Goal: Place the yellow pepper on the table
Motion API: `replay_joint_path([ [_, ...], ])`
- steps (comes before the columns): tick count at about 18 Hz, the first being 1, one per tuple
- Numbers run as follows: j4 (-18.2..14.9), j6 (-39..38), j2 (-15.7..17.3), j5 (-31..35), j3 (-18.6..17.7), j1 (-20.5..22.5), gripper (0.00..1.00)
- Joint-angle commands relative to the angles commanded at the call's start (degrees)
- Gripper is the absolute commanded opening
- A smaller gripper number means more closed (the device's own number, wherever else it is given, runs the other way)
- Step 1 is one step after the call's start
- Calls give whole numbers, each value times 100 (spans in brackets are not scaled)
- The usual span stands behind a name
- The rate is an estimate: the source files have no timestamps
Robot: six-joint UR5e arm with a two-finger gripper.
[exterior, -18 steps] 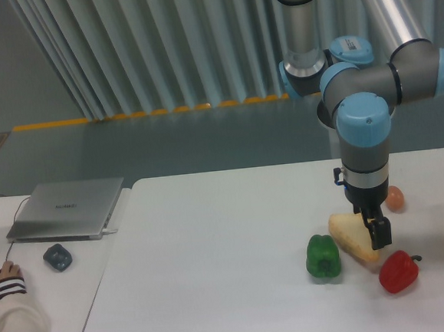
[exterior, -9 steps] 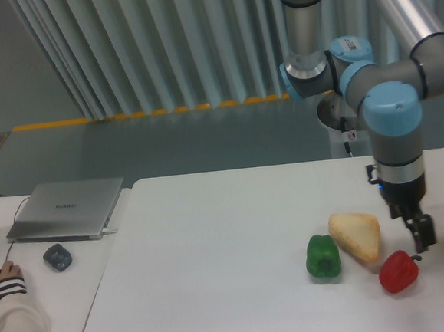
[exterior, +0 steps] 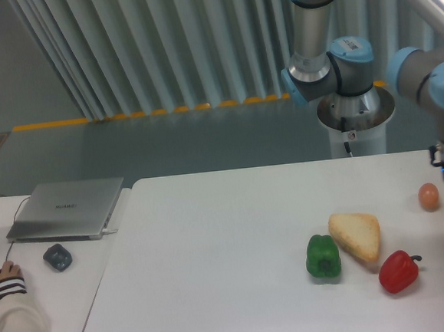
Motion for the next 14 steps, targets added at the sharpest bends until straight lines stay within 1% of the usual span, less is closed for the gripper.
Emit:
replay_joint_path([
  [1,35,70,-26,-44,0,44,100],
  [3,193,473,-79,-114,-9,272,100],
  [7,202,1054,-88,-167,-18,501,100],
  [10,220,1590,-158,-159,-26,554,100],
  [12,360,2020,-193,-115,-140,685,100],
  [14,404,2346,-193,-97,-412,843,100],
])
